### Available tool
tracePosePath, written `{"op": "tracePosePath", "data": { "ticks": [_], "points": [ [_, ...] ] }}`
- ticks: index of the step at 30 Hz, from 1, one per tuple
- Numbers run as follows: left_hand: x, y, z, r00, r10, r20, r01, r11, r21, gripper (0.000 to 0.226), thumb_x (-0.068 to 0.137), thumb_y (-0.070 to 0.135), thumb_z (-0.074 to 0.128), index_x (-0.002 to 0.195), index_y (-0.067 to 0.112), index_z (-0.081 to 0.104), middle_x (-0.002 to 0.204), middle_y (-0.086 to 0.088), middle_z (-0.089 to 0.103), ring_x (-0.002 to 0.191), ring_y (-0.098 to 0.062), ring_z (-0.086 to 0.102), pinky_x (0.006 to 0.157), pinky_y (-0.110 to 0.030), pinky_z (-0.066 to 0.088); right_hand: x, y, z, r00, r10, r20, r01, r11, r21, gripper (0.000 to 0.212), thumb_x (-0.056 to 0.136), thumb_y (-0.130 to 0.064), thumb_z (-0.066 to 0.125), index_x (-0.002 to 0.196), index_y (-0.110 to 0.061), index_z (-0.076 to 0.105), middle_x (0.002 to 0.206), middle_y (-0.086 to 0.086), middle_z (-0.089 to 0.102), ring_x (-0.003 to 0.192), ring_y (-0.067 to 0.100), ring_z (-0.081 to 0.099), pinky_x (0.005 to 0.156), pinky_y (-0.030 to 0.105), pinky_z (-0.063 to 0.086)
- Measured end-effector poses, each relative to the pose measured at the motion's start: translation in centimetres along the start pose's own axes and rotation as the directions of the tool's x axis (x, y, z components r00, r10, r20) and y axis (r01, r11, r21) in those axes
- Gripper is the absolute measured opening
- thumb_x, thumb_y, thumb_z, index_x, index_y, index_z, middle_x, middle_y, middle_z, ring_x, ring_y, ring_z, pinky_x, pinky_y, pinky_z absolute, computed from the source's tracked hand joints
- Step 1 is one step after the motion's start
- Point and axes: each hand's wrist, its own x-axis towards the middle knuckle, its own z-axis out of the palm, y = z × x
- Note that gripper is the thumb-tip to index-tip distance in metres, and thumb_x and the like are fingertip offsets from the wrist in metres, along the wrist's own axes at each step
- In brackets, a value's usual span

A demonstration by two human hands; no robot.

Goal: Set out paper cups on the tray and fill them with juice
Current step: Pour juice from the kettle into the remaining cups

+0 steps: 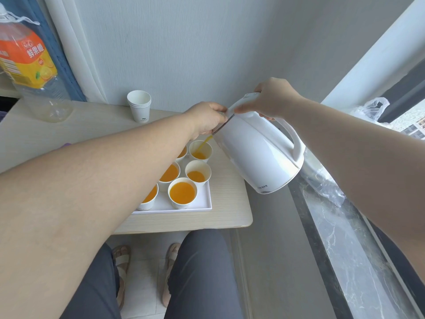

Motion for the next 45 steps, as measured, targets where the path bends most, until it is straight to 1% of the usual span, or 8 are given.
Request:
{"op": "tracePosePath", "data": {
  "ticks": [11, 14, 18, 25, 31, 35, 40, 45],
  "points": [
    [-0.2, 0.6, 0.1, 1.000, 0.023, -0.009, -0.023, 1.000, -0.008, 0.031, 0.092, 0.007, 0.057, 0.121, 0.017, 0.060, 0.099, -0.002, 0.060, 0.095, -0.015, 0.056, 0.075, -0.017, 0.046, 0.1, -0.2, -0.7, 1.000, -0.009, 0.001, 0.009, 0.999, -0.033, 0.041, 0.066, -0.045, 0.074, 0.059, -0.016, 0.046, 0.051, 0.000, 0.050, 0.050, 0.019, 0.047, 0.050, 0.024, 0.037],
    [-0.3, 0.6, 0.3, 1.000, 0.020, -0.007, -0.020, 0.999, -0.026, 0.031, 0.092, 0.006, 0.056, 0.121, 0.016, 0.060, 0.085, 0.005, 0.059, 0.091, -0.014, 0.055, 0.071, -0.016, 0.045, 0.0, -0.2, -0.7, 1.000, -0.009, 0.001, 0.009, 1.000, -0.030, 0.044, 0.065, -0.046, 0.075, 0.058, -0.015, 0.044, 0.050, 0.000, 0.049, 0.050, 0.019, 0.045, 0.049, 0.025, 0.036],
    [-0.4, 0.6, 0.4, 1.000, 0.020, -0.005, -0.020, 0.998, -0.052, 0.031, 0.092, 0.006, 0.057, 0.121, 0.016, 0.060, 0.082, 0.006, 0.059, 0.078, -0.007, 0.056, 0.070, -0.015, 0.046, -0.1, -0.3, -0.9, 1.000, -0.012, 0.012, 0.012, 0.999, -0.046, 0.047, 0.064, -0.049, 0.077, 0.059, -0.015, 0.045, 0.050, 0.000, 0.049, 0.050, 0.019, 0.045, 0.048, 0.025, 0.035],
    [-0.6, 0.6, 0.2, 1.000, 0.024, -0.004, -0.024, 0.998, -0.058, 0.032, 0.092, 0.008, 0.058, 0.122, 0.017, 0.060, 0.099, 0.000, 0.061, 0.094, -0.013, 0.057, 0.075, -0.015, 0.047, -0.1, -0.6, -1.0, 1.000, -0.011, 0.017, 0.012, 0.998, -0.061, 0.048, 0.063, -0.050, 0.077, 0.059, -0.015, 0.044, 0.050, 0.001, 0.049, 0.052, 0.020, 0.045, 0.049, 0.026, 0.036],
    [-0.6, 0.7, 0.1, 1.000, 0.020, 0.007, -0.019, 0.995, -0.097, 0.030, 0.092, 0.009, 0.058, 0.121, 0.017, 0.060, 0.084, 0.007, 0.060, 0.074, -0.002, 0.056, 0.064, -0.012, 0.047, -0.1, -0.8, -1.0, 1.000, -0.019, 0.020, 0.021, 0.997, -0.074, 0.045, 0.065, -0.049, 0.076, 0.060, -0.014, 0.047, 0.050, 0.003, 0.051, 0.055, 0.022, 0.048, 0.052, 0.027, 0.037],
    [-0.5, 0.6, 0.0, 1.000, 0.015, 0.004, -0.015, 0.994, -0.107, 0.029, 0.092, 0.009, 0.058, 0.121, 0.016, 0.061, 0.087, 0.004, 0.062, 0.075, -0.005, 0.057, 0.067, -0.014, 0.048, -0.1, -1.1, -1.2, 0.999, -0.019, 0.035, 0.022, 0.996, -0.090, 0.046, 0.065, -0.050, 0.076, 0.063, -0.014, 0.049, 0.051, 0.002, 0.052, 0.056, 0.021, 0.049, 0.051, 0.027, 0.037],
    [-0.3, 0.4, 0.0, 1.000, 0.016, 0.001, -0.015, 0.992, -0.125, 0.030, 0.093, 0.010, 0.058, 0.122, 0.015, 0.060, 0.104, -0.004, 0.064, 0.082, -0.009, 0.060, 0.074, -0.018, 0.050, 0.0, -1.2, -1.3, 1.000, -0.021, 0.019, 0.023, 0.996, -0.088, 0.045, 0.064, -0.048, 0.077, 0.062, -0.014, 0.049, 0.052, 0.002, 0.053, 0.053, 0.021, 0.049, 0.051, 0.026, 0.038],
    [-0.4, 0.8, -0.1, 1.000, 0.022, -0.005, -0.023, 0.993, -0.115, 0.031, 0.092, 0.010, 0.057, 0.123, 0.015, 0.060, 0.104, -0.004, 0.063, 0.086, -0.011, 0.060, 0.068, -0.016, 0.049, 0.1, -1.3, -1.4, 1.000, -0.029, 0.010, 0.029, 0.995, -0.092, 0.046, 0.063, -0.049, 0.078, 0.061, -0.015, 0.048, 0.053, 0.002, 0.053, 0.051, 0.020, 0.049, 0.052, 0.026, 0.039]
  ]
}}
